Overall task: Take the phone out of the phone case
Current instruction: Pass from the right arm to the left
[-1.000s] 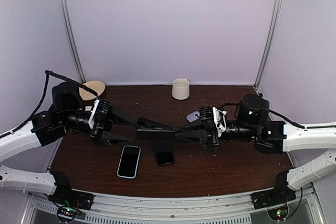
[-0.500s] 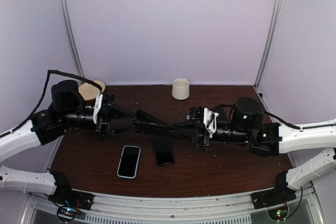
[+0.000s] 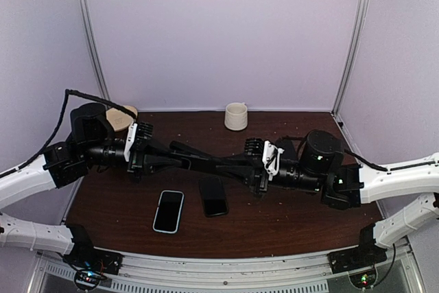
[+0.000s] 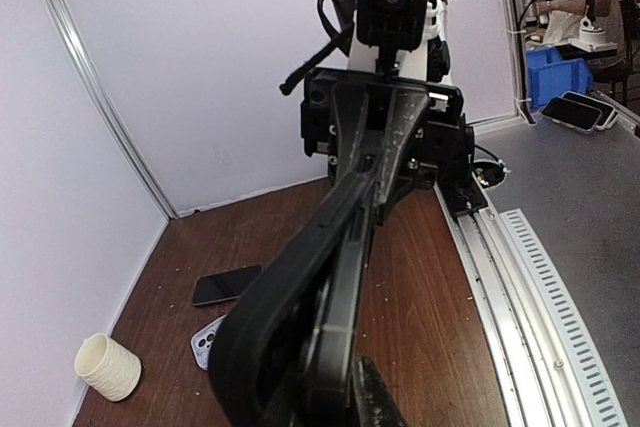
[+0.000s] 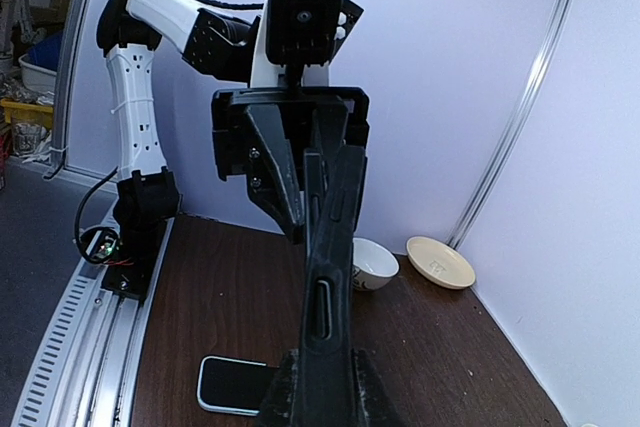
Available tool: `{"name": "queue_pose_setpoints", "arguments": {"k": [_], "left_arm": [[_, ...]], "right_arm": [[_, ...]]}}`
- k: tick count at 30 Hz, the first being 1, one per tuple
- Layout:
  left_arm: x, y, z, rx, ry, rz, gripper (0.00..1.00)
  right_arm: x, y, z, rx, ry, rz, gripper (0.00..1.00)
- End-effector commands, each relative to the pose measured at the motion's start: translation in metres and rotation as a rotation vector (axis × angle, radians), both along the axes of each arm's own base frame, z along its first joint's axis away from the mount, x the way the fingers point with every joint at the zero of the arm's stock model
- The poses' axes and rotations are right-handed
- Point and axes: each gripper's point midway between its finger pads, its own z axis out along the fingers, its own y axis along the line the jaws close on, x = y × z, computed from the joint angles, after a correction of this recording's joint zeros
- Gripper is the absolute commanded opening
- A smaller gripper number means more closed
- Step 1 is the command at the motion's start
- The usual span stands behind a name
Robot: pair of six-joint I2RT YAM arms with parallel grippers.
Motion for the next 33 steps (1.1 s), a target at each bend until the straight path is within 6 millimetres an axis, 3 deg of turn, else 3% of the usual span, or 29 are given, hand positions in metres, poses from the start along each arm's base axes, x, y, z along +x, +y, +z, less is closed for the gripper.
{"name": "queue_pose_setpoints", "arguments": {"k": [1,6,14,23,27,33], "left_arm": [[-0.026,-0.009,-0.010,0.021,0.045,-0.146,0.14],[-0.027,-0.008,-0.009,0.021,0.042,-0.148,0.16],[-0.037,-0.004,0.004,-0.025,0.031,-0.184,0.30],[-0.051,0.006,0.026,-0.129,-0.016,-0.223,0.32],[-0.060,0.011,0.028,-0.147,-0.041,-0.255,0.34],[-0.071,0.011,0.030,-0.151,-0.005,-0.339,0.33]], "right_arm": [[0.009,-0.013,0.085,0.286,-0.101,-0.090,0.00],[0.004,-0.014,0.081,0.240,-0.122,-0.073,0.00],[-0.012,-0.026,0.083,0.269,-0.101,-0.002,0.00],[-0.019,-0.037,0.093,0.349,-0.065,0.045,0.00],[-0.015,-0.048,0.097,0.410,-0.025,0.030,0.00],[-0.017,-0.046,0.096,0.434,0.000,0.060,0.00]]}}
